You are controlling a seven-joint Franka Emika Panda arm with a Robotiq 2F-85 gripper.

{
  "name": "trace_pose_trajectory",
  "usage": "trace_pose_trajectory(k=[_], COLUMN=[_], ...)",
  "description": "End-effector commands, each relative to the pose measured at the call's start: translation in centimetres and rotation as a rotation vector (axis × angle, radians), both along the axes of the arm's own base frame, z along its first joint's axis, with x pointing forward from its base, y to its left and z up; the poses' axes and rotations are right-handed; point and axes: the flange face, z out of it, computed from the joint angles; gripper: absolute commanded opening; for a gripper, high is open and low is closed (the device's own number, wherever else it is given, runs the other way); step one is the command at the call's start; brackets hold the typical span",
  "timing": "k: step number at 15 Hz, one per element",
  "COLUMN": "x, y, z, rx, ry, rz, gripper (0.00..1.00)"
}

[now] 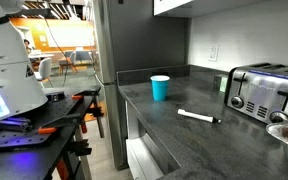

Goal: Pick up the pen from the countertop and put it in the cup.

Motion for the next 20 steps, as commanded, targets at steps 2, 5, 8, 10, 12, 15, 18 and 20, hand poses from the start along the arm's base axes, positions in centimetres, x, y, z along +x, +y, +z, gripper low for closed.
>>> trace_pose_trajectory(k=[2,5,8,10,12,15,18,20], x=[0.0,0.0,0.0,0.0,0.0,1.8,5.1,7.5], y=[0.0,0.0,0.0,0.0,0.0,-0.9,-3.3,-4.9], z=[0.1,0.1,0.1,0.1,0.1,-1.1,-3.9,-6.5], rx=[0.0,0.0,0.0,0.0,0.0,0.014,0.047,0.047], ry=[0.0,0.0,0.0,0.0,0.0,-0.046,-0.123,-0.129], rz=[0.0,0.0,0.0,0.0,0.0,-0.075,-0.192,-0.229], gripper=[1.0,1.0,1.0,1.0,1.0,1.0,1.0,1.0])
